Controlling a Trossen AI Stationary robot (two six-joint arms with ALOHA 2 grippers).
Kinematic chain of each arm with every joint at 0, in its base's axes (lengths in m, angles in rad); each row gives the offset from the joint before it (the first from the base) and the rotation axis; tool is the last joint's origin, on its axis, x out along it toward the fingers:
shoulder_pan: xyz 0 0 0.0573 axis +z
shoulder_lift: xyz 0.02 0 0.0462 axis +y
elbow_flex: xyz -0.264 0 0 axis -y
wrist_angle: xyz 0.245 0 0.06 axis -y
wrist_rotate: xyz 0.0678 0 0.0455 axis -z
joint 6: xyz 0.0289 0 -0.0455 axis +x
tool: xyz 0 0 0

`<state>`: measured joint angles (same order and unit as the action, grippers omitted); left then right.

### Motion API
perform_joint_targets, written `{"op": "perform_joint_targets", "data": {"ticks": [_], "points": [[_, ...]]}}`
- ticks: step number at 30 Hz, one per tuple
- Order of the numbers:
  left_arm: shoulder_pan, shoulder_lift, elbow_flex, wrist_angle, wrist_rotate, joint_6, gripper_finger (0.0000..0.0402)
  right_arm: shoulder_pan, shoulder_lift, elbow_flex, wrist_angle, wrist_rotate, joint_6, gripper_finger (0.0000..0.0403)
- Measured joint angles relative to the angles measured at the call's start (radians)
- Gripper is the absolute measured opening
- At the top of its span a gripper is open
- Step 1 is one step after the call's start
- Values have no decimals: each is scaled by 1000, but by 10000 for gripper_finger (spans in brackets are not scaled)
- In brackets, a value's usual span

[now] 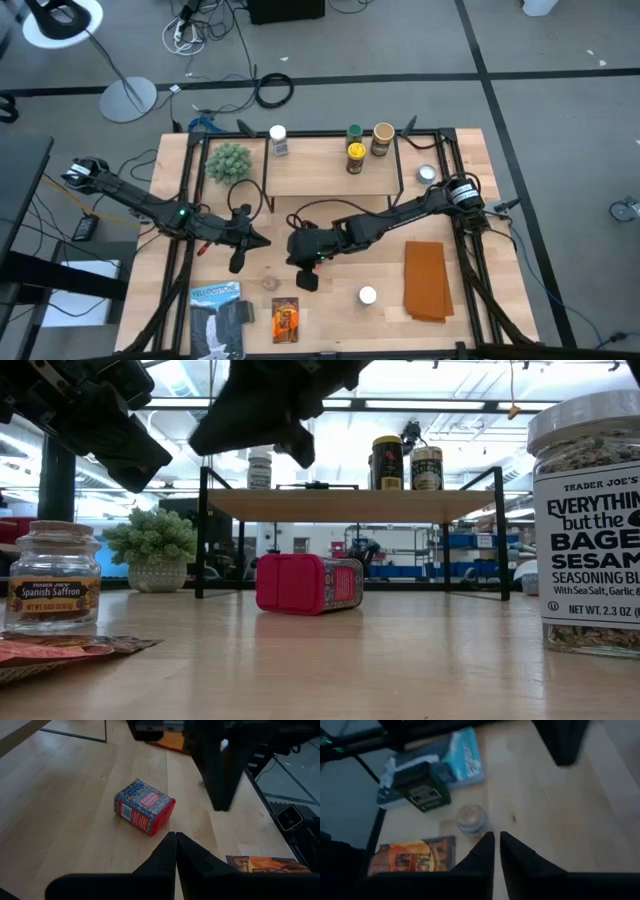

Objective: Shelf spices
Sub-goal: Put the brown seasoning bottle onto the shelf

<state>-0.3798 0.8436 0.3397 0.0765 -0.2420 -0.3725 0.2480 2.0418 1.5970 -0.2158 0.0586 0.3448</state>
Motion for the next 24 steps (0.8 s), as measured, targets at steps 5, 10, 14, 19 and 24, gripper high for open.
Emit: {"op": "perform_joint_targets", "data": {"ticks": [5,10,14,19,24], "points": [[0,0,0,0,0,4,15,6,0,-85,156,-1,-56,84],[0,0,0,0,0,4,15,6,1,-171,289,0,-60,166],[0,0,0,2,0,3,15,12,1,-211,369,2,-87,233],[0,0,0,8,0,3,15,32,91,-193,519,6,-102,292],[0,0,0,5,0,3,15,39,185,-134,541,-3,-116,318]]}}
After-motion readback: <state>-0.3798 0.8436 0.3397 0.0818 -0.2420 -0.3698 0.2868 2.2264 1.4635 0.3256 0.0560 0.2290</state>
